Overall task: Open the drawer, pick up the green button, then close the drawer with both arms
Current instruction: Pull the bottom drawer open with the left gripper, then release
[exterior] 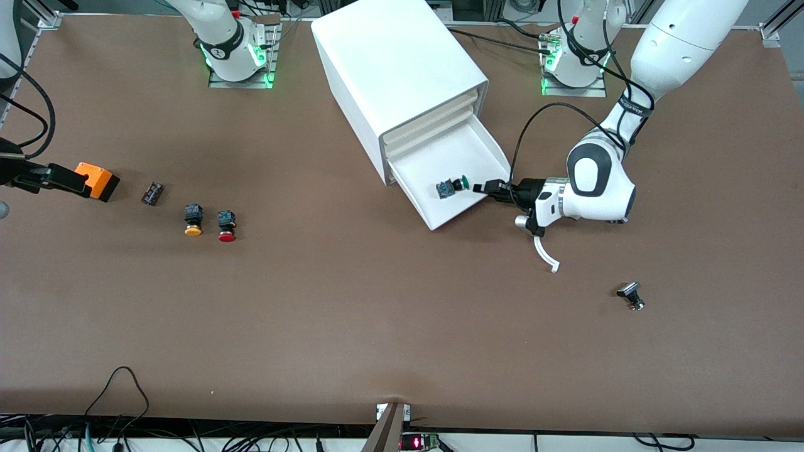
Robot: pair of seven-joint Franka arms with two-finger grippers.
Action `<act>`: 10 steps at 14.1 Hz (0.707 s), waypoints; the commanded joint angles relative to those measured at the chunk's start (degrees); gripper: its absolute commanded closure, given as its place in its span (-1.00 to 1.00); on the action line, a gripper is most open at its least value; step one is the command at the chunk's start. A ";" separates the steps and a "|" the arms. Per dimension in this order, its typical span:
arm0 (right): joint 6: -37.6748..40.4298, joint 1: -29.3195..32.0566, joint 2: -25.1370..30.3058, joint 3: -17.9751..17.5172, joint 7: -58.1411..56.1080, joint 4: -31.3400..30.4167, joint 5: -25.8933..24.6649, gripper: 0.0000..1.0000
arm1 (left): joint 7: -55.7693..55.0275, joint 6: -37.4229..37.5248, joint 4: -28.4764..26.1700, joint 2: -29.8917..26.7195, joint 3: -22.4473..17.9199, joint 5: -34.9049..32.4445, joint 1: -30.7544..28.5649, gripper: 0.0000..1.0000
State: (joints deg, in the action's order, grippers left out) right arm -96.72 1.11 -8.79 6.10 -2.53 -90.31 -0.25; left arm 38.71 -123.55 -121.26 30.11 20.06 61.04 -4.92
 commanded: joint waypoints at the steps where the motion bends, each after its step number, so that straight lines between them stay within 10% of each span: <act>1: -0.13 0.56 0.09 -0.12 -0.28 1.18 0.86 -1.00 | -1.26 -1.17 1.55 -0.39 -1.17 0.31 0.88 -1.00; 10: -0.04 0.73 0.09 -0.38 0.07 1.27 1.13 -1.00 | -1.44 -0.82 1.99 -19.36 -3.71 -10.82 -9.75 -1.00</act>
State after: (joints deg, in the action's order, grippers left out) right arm -96.86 1.68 -8.75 6.12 -2.54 -89.65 -0.22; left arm 38.13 -124.84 -117.97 16.48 16.74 53.38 -14.85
